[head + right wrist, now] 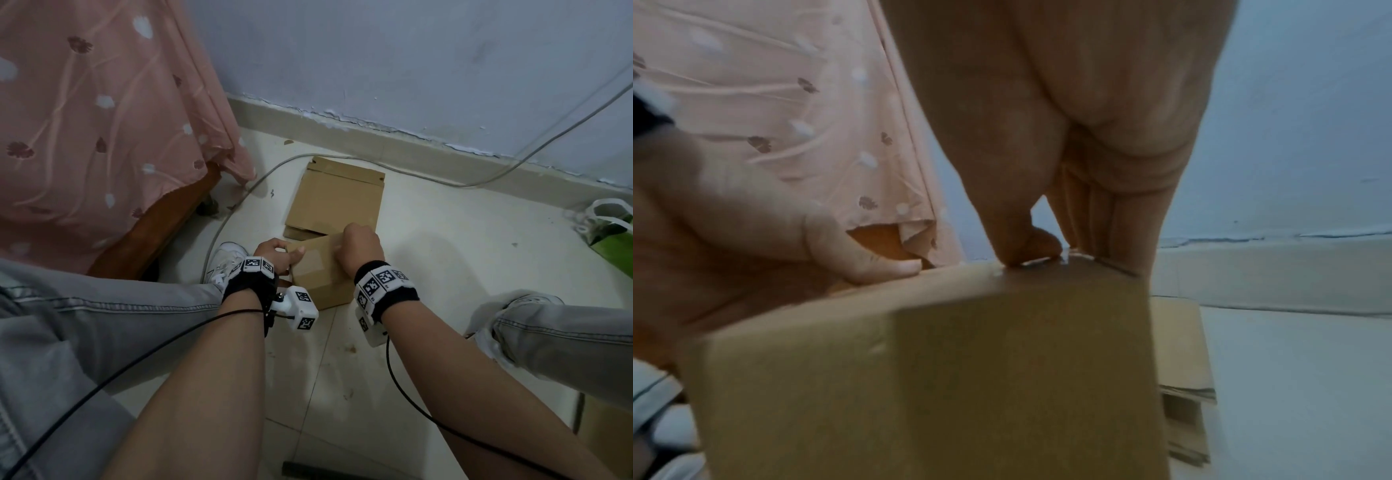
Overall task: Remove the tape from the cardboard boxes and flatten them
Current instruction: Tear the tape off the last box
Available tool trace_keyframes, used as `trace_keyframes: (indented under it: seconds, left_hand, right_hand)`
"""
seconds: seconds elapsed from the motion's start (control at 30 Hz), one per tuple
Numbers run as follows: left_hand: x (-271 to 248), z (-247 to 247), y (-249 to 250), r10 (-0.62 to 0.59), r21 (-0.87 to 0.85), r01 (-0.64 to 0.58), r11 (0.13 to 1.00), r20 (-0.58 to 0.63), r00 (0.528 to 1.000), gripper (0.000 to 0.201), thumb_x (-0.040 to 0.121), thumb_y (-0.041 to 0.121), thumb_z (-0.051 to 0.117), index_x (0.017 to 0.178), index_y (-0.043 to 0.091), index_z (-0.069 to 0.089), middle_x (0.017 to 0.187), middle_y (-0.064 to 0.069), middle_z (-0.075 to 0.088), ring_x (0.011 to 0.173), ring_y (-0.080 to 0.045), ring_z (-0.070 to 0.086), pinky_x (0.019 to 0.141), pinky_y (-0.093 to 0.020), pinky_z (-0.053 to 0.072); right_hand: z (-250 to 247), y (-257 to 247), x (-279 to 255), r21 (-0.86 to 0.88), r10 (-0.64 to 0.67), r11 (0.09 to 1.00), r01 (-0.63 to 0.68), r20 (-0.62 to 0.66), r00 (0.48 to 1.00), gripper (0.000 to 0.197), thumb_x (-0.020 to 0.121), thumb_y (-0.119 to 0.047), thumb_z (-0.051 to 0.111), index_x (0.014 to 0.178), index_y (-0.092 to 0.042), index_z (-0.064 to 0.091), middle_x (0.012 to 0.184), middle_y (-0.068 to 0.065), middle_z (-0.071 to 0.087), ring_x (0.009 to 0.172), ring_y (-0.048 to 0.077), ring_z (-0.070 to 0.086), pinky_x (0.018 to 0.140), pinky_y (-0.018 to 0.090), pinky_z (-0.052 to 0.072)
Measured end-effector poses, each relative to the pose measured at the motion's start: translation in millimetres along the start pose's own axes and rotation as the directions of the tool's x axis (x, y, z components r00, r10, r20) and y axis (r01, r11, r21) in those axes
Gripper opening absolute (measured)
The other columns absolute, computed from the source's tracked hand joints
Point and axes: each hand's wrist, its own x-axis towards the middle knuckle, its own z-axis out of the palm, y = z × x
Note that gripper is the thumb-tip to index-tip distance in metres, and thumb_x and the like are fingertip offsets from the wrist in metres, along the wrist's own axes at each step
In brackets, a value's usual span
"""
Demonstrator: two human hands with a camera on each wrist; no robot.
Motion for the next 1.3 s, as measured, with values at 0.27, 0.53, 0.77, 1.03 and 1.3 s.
trace_keyframes:
  seconds: [0.27, 0.53, 0.77, 1.03, 1.3]
  left_hand:
    - [-5, 2, 4, 0.0, 0.045, 0.0, 0.999, -0.007, 1.0, 0.045, 0.078, 0.044, 0.079, 0.11, 0.018, 0.06, 0.104, -0.013, 0.07, 0.092, -0.032, 0.071, 0.086, -0.051, 0.057]
    - [-6, 2, 1, 0.001, 0.029, -0.001, 1.0, 0.004, 1.0, 0.05, 0.075, 0.045, 0.08, 0.112, 0.019, 0.06, 0.107, -0.014, 0.07, 0.094, -0.033, 0.07, 0.086, -0.052, 0.057]
    - [-10, 2, 3, -0.009, 0.022, 0.009, 1.0, 0.003, 1.0, 0.043, 0.076, 0.043, 0.08, 0.106, 0.02, 0.06, 0.107, -0.013, 0.069, 0.097, -0.033, 0.069, 0.086, -0.052, 0.057]
    - [-4, 6, 0, -0.006, 0.033, 0.006, 0.999, 0.008, 1.0, 0.056, 0.053, 0.055, 0.072, 0.099, 0.026, 0.058, 0.11, -0.01, 0.067, 0.097, -0.032, 0.067, 0.085, -0.051, 0.057]
    - [1, 8, -1, -0.006, 0.01, 0.006, 1.0, 0.004, 1.0, 0.062, 0.05, 0.053, 0.073, 0.103, 0.023, 0.059, 0.11, -0.011, 0.068, 0.092, -0.033, 0.069, 0.083, -0.052, 0.058]
  right_hand:
    - [-20, 5, 3, -0.067, -0.001, 0.998, -0.008, -0.138, 0.99, 0.014, 0.093, -0.018, 0.055, 0.082, -0.009, 0.056, 0.085, 0.01, 0.059, 0.082, 0.032, 0.06, 0.07, 0.035, 0.049]
    - [-8, -15, -9, -0.107, -0.088, 0.991, 0.08, -0.07, 0.994, 0.015, 0.092, 0.003, 0.049, 0.082, -0.009, 0.05, 0.093, 0.013, 0.058, 0.088, 0.032, 0.059, 0.071, 0.035, 0.047]
    - [-10, -23, -10, -0.104, -0.082, 0.991, 0.085, 0.033, 0.996, 0.018, 0.093, 0.005, 0.04, 0.084, -0.009, 0.047, 0.102, 0.017, 0.062, 0.095, 0.034, 0.061, 0.076, 0.035, 0.047]
    - [-23, 4, 2, -0.034, 0.055, 0.998, -0.049, 0.18, 0.982, 0.015, 0.098, -0.008, 0.044, 0.106, -0.002, 0.056, 0.115, 0.017, 0.058, 0.099, 0.03, 0.057, 0.08, 0.034, 0.046]
    - [-23, -9, -1, -0.08, -0.043, 0.995, 0.057, 0.166, 0.985, 0.018, 0.09, -0.02, 0.066, 0.088, -0.01, 0.051, 0.095, 0.009, 0.055, 0.09, 0.027, 0.058, 0.073, 0.032, 0.048]
